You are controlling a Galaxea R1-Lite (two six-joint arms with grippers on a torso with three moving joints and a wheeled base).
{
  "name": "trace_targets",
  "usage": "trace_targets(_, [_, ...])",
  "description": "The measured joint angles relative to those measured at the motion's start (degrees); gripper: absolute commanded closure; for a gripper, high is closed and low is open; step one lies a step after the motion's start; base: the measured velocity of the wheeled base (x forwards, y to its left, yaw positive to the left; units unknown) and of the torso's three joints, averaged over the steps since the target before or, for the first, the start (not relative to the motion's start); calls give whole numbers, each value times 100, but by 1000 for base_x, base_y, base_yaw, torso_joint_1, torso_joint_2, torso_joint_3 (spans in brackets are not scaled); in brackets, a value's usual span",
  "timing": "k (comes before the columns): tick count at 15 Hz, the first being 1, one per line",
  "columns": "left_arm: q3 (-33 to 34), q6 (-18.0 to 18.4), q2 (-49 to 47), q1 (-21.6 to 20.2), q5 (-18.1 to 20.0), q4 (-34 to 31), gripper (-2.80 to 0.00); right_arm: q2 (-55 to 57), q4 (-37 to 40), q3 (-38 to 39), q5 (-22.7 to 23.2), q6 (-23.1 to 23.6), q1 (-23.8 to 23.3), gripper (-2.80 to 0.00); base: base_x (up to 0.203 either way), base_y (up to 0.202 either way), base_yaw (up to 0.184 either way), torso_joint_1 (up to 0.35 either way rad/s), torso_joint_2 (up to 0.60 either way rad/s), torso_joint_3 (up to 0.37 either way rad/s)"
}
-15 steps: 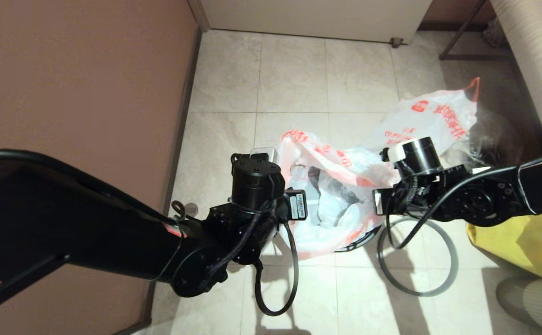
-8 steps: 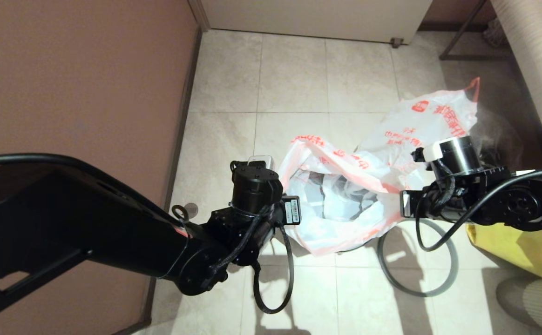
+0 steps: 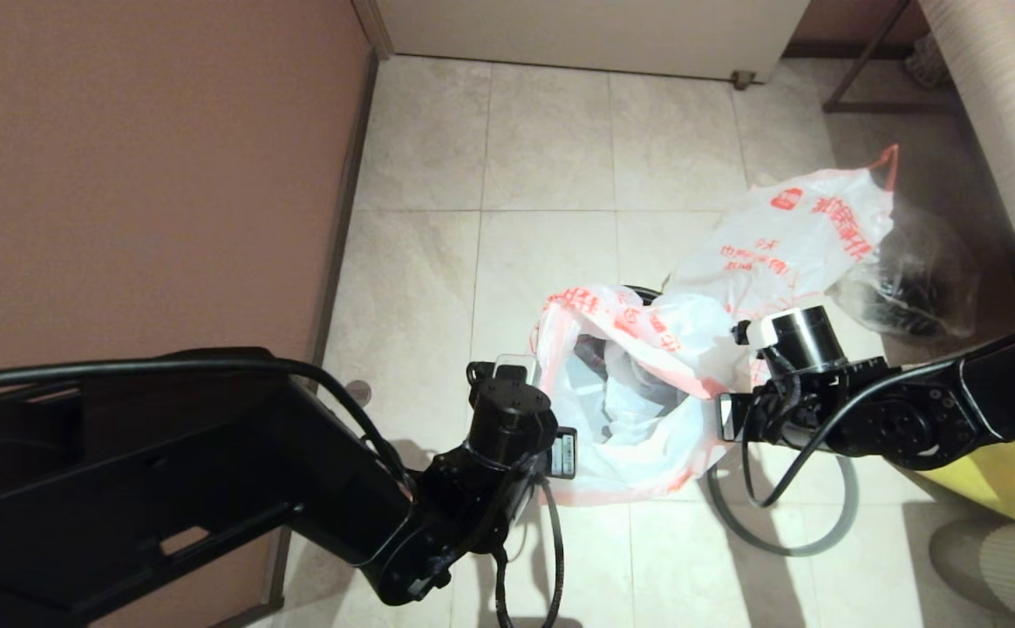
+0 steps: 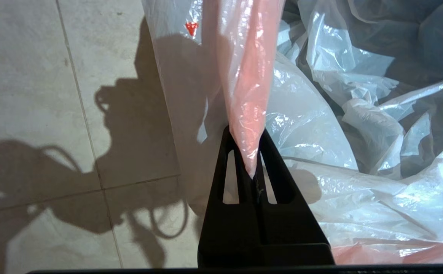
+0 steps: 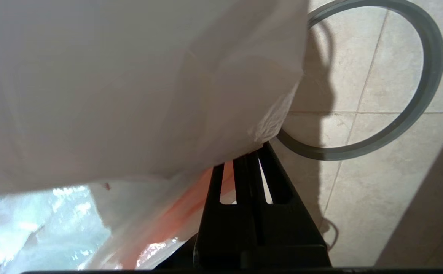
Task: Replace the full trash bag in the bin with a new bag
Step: Put the new garbage bag on the trash can
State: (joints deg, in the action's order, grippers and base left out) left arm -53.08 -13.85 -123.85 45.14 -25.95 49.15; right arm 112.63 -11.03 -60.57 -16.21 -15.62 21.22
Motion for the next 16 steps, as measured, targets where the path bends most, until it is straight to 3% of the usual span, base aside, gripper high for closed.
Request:
trace_targets(3, [-95, 376, -363, -156, -29, 497, 0, 195, -79, -116, 39, -11, -6, 0, 0, 0, 0, 0, 0, 0])
trace_targets(5, [-139, 393, -456, -197, -104, 530, 0, 100, -82, -114, 36, 1, 2, 0, 0, 0, 0, 0, 0, 0])
trace_targets(6, [-160, 394, -492, -201, -112, 532, -280, 22, -85, -82, 34, 18, 5, 0, 0, 0, 0, 0, 0, 0])
trace_targets(7, [-174, 393, -515, -206, -147, 531, -280, -65, -92, -17, 36, 37, 10, -280, 0, 0, 0, 0, 0, 0])
trace_targets(12, [-27, 520, -399, -155, -267, 542, -280, -376, -38, 94, -18, 182, 197, -280, 0, 0, 0, 0, 0, 0])
trace_targets(16, [37, 548, 220, -5, -307, 333, -280, -644, 164, 57, -21, 295, 292, -280, 0, 0, 0, 0, 0, 0])
